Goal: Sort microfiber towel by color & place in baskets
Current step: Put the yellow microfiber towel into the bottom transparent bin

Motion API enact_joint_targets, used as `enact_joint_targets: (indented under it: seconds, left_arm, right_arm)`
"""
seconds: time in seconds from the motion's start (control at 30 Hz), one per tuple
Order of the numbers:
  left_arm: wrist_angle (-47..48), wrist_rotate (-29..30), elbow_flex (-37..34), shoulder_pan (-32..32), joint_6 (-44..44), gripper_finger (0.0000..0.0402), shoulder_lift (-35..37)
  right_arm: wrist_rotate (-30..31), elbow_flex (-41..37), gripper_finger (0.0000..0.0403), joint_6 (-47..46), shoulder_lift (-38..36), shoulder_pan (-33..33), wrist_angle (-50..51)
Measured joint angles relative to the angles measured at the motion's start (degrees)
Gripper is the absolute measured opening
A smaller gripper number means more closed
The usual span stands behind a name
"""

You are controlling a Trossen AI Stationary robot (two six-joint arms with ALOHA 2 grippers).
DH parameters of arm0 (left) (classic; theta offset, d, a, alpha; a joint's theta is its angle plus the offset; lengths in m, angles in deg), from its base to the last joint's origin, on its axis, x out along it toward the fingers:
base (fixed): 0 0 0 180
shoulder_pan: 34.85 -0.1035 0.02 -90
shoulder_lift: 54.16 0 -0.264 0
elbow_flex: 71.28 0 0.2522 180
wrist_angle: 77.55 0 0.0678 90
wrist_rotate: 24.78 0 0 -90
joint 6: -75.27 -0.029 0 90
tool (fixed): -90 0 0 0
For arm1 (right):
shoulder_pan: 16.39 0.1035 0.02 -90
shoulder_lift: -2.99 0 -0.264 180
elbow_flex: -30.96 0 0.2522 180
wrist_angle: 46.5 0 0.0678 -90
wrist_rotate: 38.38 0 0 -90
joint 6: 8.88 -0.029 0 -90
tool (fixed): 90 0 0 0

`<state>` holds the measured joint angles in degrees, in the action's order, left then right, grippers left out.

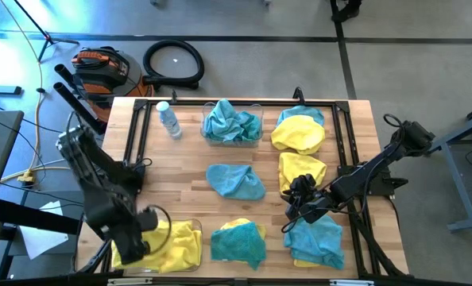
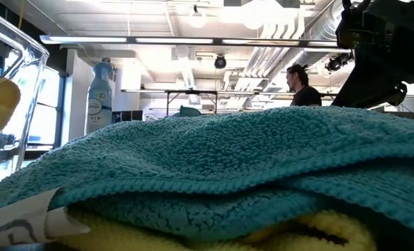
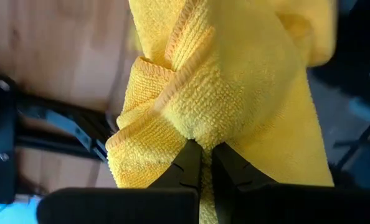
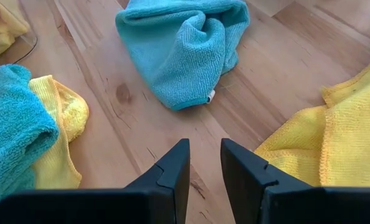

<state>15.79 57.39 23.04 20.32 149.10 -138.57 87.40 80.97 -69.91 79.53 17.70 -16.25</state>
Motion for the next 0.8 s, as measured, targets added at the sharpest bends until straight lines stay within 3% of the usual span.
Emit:
enact_joint_targets:
  seconds: [0.17,0.5,0.67,0.8]
  left_arm:
    - [-0.3,-1.5,0.0,-0.5,-8.6,0.0,-7.5]
    - [-5.4,7.9,-0.5,-3.2,-19.7,0.0,-19.8]
    - [-14.3,8.6,-6.7,-2.1,-18.7,0.0,-20.5]
    - [-15.3,8.9,-11.3,0.2,-13.1,0.0,-19.6]
  right_arm:
    - [0.4,0.0,0.0087,0.0,0.0,0.0,0.0]
    - [0.4,0.0,0.0087,0.0,0.0,0.0,0.0]
    - [0.4,0.0,0.0087,-0.3,0.0,0.0,-0.1]
    - [0.4,0.0,0.0087,-1.7,0.0,0.0,-0.1]
